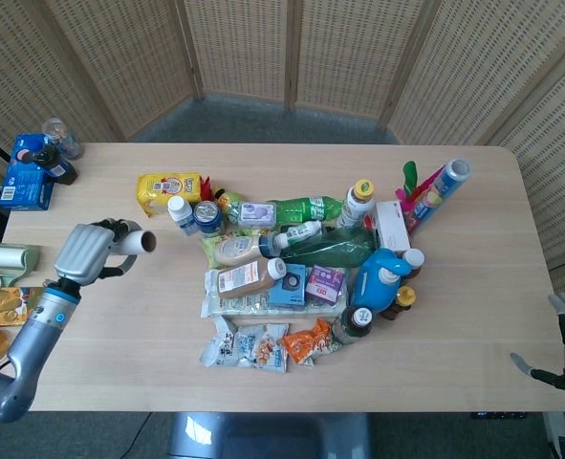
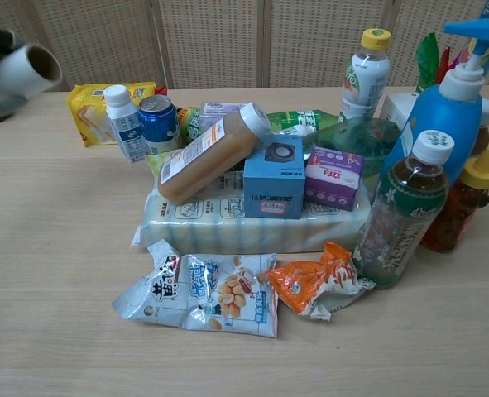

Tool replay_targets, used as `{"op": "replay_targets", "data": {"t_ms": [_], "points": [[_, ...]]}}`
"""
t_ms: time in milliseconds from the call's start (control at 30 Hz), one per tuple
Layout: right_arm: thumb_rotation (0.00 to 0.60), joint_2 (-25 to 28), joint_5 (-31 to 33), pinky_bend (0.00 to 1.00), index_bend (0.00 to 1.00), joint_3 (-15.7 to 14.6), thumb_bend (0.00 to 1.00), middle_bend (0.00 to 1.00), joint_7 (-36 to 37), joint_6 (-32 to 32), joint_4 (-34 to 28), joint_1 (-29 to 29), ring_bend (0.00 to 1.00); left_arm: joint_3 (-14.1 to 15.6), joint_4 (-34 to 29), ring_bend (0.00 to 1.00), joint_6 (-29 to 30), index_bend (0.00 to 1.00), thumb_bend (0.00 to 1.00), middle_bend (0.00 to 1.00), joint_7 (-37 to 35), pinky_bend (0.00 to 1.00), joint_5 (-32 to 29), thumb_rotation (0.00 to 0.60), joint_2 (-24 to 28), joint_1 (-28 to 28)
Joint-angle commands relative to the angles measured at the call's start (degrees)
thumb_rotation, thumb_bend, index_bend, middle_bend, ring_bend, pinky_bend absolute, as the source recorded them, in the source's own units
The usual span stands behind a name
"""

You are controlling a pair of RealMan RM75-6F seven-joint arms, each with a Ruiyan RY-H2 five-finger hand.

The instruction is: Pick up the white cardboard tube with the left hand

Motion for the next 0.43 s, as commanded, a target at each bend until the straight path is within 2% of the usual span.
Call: {"op": "replay_targets", "data": {"t_ms": [33,267,433], "points": [[0.498,-0.77,-0.11,0.00,0.00,0.00,0.04,0.00,0.62,-0.43,0.77,0.27,0.00,-3.71,-8.78,0.76,3.23,0.64,0.42,0.63,-1.47,0.57,-2.52,0.600,7.39,1.47],[0.495,-1.65,-0.39,0.00,0.00,0.28,0.03,0.00,0.48,-1.18,1.25,1.10,0.00,-6.85,-15.42,0.76,5.06,0.64,0.41,0.63,-6.24,0.56,-4.79,0.600,12.63,2.52],[0.497,-1.58,-0.14,0.00,0.00,0.46,0.04,0.00,0.22,-1.64,1.16,1.43,0.00,-6.98,-16.59,0.76,4.72,0.64,0.40,0.63,-6.95,0.56,-5.22,0.600,13.65,2.53]]}}
